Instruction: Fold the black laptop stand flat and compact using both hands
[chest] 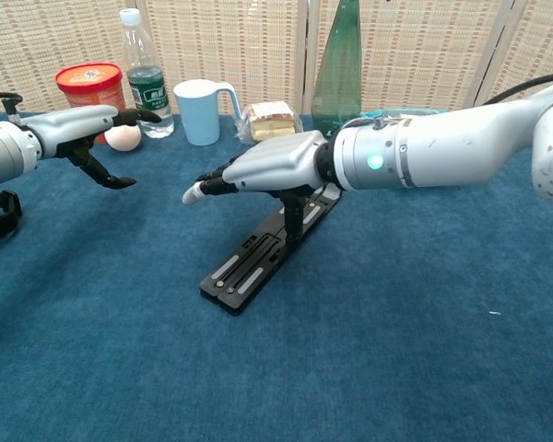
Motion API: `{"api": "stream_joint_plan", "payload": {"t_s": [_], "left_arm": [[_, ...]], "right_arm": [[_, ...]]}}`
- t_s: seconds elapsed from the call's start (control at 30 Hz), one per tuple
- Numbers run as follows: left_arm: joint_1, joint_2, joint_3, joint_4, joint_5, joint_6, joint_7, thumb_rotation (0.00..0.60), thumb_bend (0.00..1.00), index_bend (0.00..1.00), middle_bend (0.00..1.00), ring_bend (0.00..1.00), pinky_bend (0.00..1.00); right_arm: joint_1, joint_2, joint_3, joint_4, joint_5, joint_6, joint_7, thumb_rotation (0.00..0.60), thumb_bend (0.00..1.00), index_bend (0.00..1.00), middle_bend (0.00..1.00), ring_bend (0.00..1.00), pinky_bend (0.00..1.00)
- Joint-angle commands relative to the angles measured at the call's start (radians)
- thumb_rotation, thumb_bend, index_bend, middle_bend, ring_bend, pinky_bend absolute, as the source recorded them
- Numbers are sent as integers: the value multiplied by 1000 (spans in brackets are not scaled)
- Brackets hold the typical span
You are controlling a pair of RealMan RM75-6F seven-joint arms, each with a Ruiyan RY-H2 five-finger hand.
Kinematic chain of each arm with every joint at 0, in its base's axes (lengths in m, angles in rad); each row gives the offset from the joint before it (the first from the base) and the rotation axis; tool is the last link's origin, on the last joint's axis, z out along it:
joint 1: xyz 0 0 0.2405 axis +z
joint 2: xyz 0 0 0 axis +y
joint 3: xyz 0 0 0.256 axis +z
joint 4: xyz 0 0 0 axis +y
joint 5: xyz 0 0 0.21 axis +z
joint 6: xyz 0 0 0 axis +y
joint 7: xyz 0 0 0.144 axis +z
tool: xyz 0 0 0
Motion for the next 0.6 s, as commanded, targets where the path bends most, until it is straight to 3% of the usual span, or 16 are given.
{"api": "stream_joint_plan", "payload": {"t_s": [0.03, 0.37, 0.6], "left_arm": [[17, 24, -4, -37, -12, 23, 22, 600, 271, 0, 0, 0, 0], [131, 112, 10, -170, -51, 164, 118, 600, 271, 0, 0, 0, 0], [229, 191, 39, -276, -56, 277, 181, 600, 271, 0, 0, 0, 0]], "right_arm": [[-54, 64, 22, -82, 55, 46, -70, 600, 36, 0, 0, 0, 0], [-282, 324, 28, -396, 295, 241, -358, 600, 37, 0, 0, 0, 0], [-480, 477, 7, -574, 396, 498, -492, 600, 38, 0, 1, 0, 0]]}}
